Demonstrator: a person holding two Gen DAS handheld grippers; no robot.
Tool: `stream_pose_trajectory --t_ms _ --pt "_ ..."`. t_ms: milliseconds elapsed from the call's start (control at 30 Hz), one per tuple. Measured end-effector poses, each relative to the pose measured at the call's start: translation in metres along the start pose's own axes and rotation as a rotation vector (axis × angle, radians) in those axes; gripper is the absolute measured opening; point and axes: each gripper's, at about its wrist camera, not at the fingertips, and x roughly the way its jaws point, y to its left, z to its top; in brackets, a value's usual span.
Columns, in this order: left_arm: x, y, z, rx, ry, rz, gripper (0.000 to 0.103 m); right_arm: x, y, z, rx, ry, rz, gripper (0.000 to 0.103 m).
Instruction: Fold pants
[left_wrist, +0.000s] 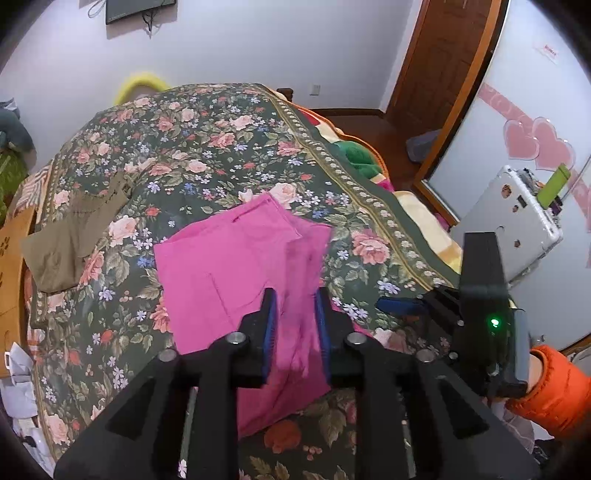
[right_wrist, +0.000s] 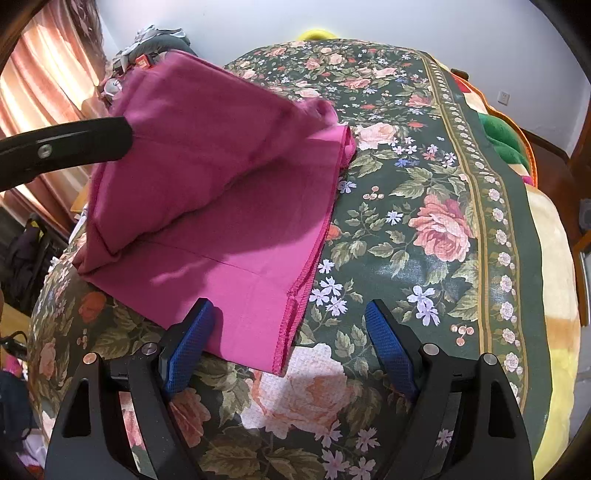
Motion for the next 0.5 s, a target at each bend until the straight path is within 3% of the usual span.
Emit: stream_pose_trajectory --t_ms 167,267,333,500 --pt "-0.016 0.006 -0.001 0.007 -0.063 0.07 0.052 -0.001 -0.001 0.0 0.011 0.001 0.002 0.081" --pt "-0.022 0.018 0.003 0.015 -0.101 0.151 0.067 -0.004 -0.001 0.0 0.012 -0.013 -0.013 0.081" --pt "-0.023 0.027 0.007 0.017 -0.11 0.172 0.083 -0.008 -0.001 -0.001 0.011 -0.027 -0.025 0.081" --pt "-0.012 0.052 0.017 0.022 -0.092 0.204 0.096 -0.02 -0.007 -0.003 0.027 -0.059 -0.058 0.081"
